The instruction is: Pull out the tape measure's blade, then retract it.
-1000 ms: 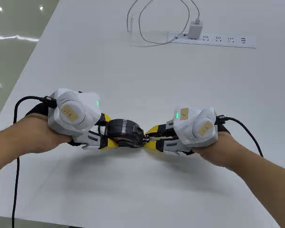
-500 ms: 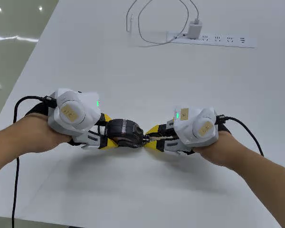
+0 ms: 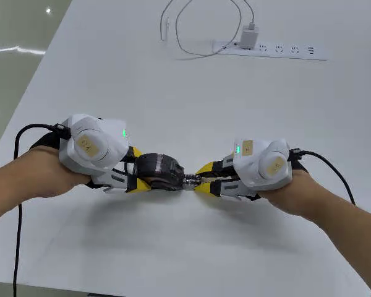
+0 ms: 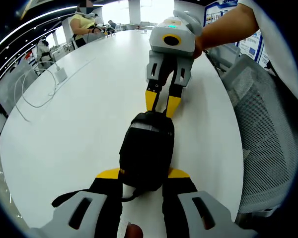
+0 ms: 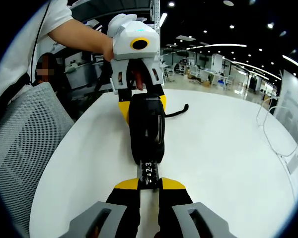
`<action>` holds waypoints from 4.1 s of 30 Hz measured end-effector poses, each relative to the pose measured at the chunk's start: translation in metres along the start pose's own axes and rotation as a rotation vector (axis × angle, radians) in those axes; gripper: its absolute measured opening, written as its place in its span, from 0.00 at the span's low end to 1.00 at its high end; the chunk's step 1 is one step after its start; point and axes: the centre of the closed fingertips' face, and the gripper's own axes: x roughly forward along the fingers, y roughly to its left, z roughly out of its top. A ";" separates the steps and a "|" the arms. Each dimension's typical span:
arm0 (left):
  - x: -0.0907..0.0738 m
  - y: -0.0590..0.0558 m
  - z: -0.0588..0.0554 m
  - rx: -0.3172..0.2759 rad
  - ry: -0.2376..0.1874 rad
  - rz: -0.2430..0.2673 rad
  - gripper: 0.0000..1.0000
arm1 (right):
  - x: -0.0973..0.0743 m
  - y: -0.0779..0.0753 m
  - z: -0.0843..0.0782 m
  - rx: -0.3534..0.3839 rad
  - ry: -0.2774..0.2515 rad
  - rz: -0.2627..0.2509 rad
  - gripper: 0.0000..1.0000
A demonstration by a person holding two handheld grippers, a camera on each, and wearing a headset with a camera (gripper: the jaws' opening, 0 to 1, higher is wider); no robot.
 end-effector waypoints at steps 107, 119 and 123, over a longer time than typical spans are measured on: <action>0.000 0.000 0.000 0.020 0.003 -0.006 0.26 | -0.099 -0.002 -0.071 0.018 0.164 -0.099 0.08; 0.000 0.001 -0.001 0.023 0.007 -0.006 0.25 | -0.108 -0.004 -0.077 0.013 0.180 -0.100 0.08; 0.000 0.001 -0.001 0.023 0.007 -0.007 0.26 | -0.110 -0.004 -0.079 0.013 0.186 -0.101 0.08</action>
